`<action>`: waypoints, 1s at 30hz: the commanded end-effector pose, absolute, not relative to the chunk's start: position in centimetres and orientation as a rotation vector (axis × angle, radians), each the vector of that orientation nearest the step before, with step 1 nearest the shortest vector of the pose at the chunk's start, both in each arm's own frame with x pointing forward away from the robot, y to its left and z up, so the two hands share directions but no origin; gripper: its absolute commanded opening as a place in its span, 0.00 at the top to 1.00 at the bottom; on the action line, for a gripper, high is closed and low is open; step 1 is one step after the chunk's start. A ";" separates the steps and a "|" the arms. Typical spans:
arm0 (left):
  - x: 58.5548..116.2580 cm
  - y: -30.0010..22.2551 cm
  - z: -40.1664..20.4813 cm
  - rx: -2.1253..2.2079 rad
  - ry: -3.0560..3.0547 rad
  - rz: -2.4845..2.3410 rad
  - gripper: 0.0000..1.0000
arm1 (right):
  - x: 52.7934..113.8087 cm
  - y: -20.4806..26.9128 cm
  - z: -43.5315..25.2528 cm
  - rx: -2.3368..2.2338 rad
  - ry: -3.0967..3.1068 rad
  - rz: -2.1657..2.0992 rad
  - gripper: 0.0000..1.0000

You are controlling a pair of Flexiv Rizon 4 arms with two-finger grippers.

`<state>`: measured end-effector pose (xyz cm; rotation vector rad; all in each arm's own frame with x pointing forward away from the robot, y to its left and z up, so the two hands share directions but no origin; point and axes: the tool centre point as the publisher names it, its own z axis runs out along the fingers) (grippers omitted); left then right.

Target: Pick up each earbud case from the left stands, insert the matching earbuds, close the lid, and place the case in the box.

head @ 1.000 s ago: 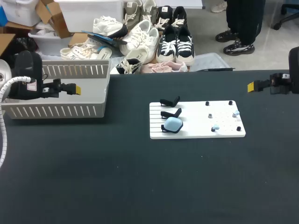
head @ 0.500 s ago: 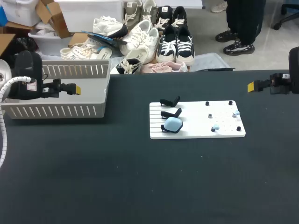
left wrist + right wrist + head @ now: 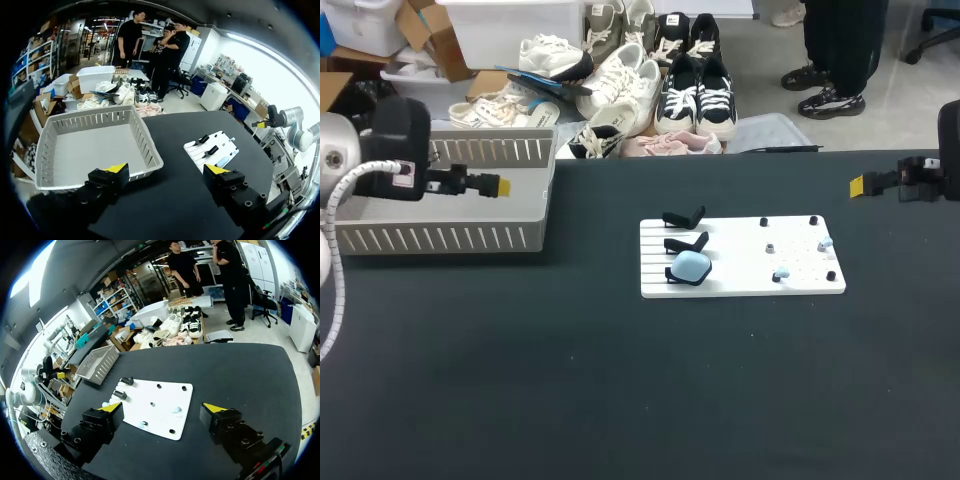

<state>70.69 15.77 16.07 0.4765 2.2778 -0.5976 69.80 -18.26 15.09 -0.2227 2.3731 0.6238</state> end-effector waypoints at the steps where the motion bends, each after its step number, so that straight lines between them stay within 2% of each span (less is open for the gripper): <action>1: 71.4 14.8 15.8 0.626 2.160 -0.687 0.00 | 69.9 -18.4 15.0 -0.227 2.372 0.630 0.00; 15: 69.3 10.2 15.9 1.253 1.845 -0.669 0.00 | 69.9 -18.4 15.0 -0.227 2.372 0.630 0.00; 30: 67.2 4.9 14.4 1.502 1.632 -0.715 0.00 | 69.9 -18.4 15.0 -0.227 2.372 0.630 0.00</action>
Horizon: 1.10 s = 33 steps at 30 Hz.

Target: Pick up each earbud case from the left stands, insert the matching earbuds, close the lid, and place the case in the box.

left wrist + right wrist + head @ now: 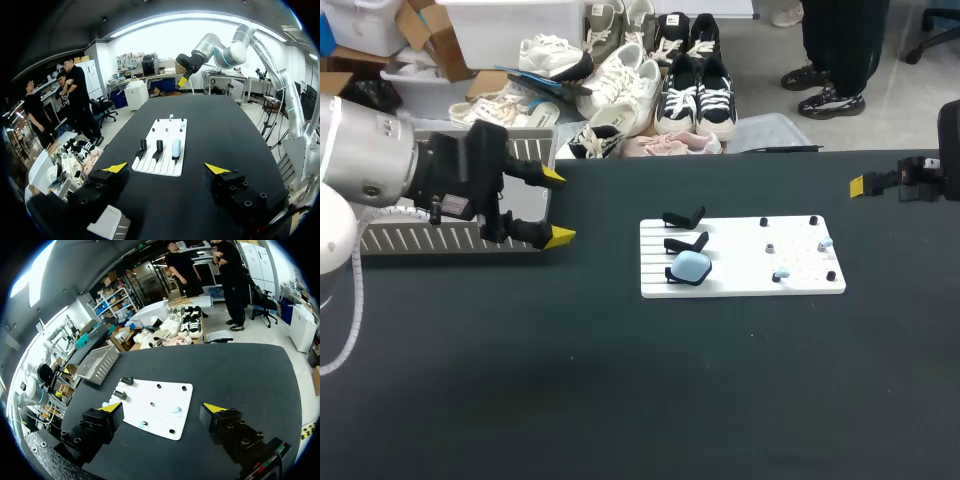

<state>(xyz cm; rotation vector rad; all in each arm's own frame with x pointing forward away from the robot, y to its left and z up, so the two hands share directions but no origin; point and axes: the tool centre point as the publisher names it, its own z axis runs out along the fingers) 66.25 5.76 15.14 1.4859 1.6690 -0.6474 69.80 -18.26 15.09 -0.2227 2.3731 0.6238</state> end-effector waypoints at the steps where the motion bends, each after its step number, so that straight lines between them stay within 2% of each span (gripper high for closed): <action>1: 67.2 4.6 14.1 1.508 1.627 -0.721 0.00 | 69.9 -18.4 15.0 -0.227 2.372 0.630 0.00; 19: 67.5 -1.8 10.1 1.534 1.575 -0.760 0.00 | 69.9 -18.4 15.0 -0.227 2.372 0.630 0.00; 33: 68.1 -4.5 6.1 1.541 1.573 -0.725 0.00 | 69.9 -18.4 15.0 -0.227 2.372 0.630 0.00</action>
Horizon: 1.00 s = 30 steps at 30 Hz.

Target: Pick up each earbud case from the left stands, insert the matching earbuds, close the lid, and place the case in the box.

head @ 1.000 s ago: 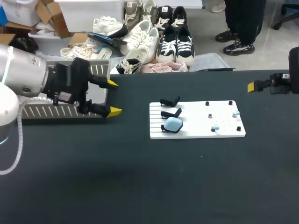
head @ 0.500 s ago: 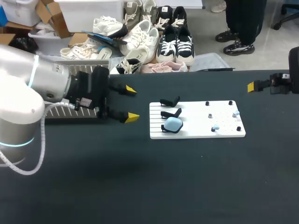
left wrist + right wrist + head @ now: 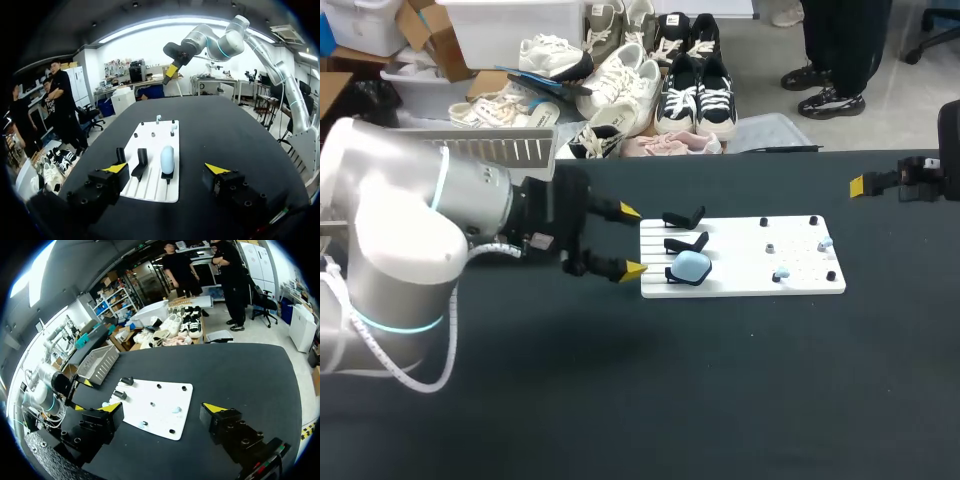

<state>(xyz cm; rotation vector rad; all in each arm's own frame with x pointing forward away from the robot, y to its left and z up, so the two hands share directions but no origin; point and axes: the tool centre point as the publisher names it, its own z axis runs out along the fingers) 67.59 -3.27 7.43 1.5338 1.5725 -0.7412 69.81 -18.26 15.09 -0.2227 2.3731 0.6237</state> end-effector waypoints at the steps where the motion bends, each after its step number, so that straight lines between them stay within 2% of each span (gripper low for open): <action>1: 68.2 -4.7 5.8 1.546 1.574 -0.713 0.00 | 69.9 -18.4 15.0 -0.227 2.372 0.630 0.00; 30: 69.1 -8.4 2.5 1.523 1.652 -0.750 0.00 | 69.9 -18.4 15.0 -0.227 2.372 0.630 0.00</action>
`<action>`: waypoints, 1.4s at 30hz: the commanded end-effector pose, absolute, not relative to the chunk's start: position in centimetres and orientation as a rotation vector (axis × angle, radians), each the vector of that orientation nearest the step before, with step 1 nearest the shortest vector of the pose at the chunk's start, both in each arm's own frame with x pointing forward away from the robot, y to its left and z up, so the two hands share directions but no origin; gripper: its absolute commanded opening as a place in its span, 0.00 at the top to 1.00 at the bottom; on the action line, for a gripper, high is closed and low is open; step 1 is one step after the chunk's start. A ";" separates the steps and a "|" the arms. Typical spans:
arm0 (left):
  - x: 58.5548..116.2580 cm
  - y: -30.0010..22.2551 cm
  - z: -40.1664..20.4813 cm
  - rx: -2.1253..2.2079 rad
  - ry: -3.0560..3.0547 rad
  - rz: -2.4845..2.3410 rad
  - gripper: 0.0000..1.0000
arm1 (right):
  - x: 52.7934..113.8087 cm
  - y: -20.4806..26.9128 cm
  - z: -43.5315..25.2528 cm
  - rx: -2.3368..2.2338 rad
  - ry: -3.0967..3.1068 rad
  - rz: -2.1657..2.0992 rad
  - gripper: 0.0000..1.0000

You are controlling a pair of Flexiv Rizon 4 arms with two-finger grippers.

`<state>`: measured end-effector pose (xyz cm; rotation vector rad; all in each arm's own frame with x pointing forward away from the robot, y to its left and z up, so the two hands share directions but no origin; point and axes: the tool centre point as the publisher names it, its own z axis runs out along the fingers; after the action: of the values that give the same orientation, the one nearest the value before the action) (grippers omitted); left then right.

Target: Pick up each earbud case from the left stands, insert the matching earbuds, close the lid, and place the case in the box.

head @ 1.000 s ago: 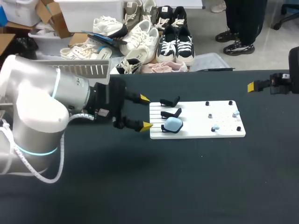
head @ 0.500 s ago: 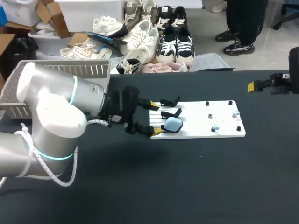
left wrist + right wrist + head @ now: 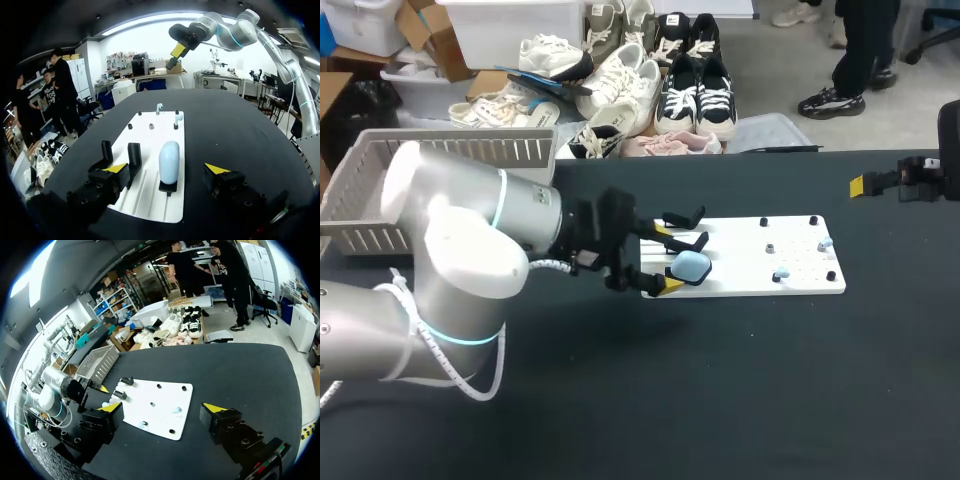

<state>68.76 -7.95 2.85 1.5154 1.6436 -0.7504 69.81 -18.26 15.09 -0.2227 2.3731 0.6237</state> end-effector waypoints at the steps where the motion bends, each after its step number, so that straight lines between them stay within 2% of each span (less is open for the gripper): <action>1: 69.2 -8.4 2.3 1.524 1.655 -0.751 0.00 | 69.9 -18.4 15.0 -0.227 2.372 0.630 0.00; 15: 69.2 -9.0 1.6 1.511 1.690 -0.786 0.00 | 69.9 -18.4 15.0 -0.227 2.372 0.630 0.00; 19: 69.3 -9.1 1.5 1.508 1.695 -0.792 0.04 | 69.9 -18.4 15.0 -0.227 2.372 0.630 0.00; 21: 69.4 -9.2 1.4 1.509 1.696 -0.792 0.11 | 69.9 -18.4 15.0 -0.227 2.372 0.630 0.00; 28: 69.2 -9.6 1.4 1.513 1.697 -0.801 0.11 | 69.9 -18.4 15.0 -0.227 2.372 0.630 0.00; 30: 69.1 -9.7 1.4 1.515 1.694 -0.807 0.16 | 69.9 -18.4 15.0 -0.227 2.372 0.630 0.00; 38: 69.3 -9.9 1.3 1.504 1.705 -0.821 0.25 | 69.9 -18.4 15.0 -0.227 2.372 0.630 0.00; 42: 69.3 -9.9 1.3 1.501 1.709 -0.824 0.38 | 69.9 -18.4 15.0 -0.227 2.372 0.630 0.00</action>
<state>68.97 -9.78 1.34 1.4942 1.7055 -0.8189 69.81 -18.26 15.09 -0.2226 2.3731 0.6237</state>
